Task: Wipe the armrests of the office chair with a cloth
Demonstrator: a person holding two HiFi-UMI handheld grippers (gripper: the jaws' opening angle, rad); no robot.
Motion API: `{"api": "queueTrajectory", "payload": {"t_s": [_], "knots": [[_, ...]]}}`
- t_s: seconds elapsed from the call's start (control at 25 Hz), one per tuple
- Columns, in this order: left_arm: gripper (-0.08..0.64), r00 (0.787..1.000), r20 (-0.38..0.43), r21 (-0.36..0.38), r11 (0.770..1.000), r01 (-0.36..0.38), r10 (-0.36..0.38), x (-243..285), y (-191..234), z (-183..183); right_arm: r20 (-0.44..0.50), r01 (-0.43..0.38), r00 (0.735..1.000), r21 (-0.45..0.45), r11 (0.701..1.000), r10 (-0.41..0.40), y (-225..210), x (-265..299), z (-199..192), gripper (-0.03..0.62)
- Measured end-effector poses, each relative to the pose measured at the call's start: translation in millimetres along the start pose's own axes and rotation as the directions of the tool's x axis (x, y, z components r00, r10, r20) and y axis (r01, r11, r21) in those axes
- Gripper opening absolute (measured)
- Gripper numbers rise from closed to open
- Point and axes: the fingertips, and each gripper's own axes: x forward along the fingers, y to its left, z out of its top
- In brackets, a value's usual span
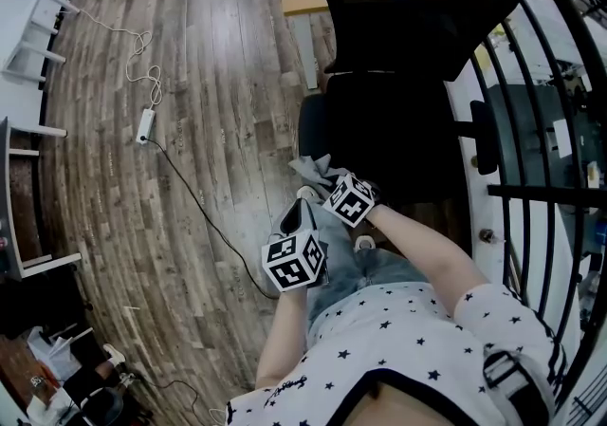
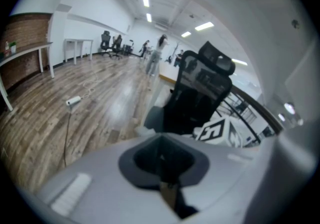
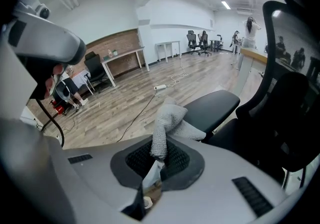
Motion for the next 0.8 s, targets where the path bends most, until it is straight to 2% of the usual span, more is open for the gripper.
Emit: {"api": "queueTrajectory", "payload": {"t_s": [0.4,0.8], "knots": [[0.005,1.000,0.022,0.028,1.000,0.009,-0.009,-12,-12,-4,0.097,0.031,0.995,-0.018,0.999,-0.029,14,-49,-4,0.031],[0.005,0.999,0.019,0.088,0.995,0.048,-0.050,-16,-35,-10,0.181,0.079,0.979,0.070,0.994,-0.091,21,-112,-23,0.031]]}}
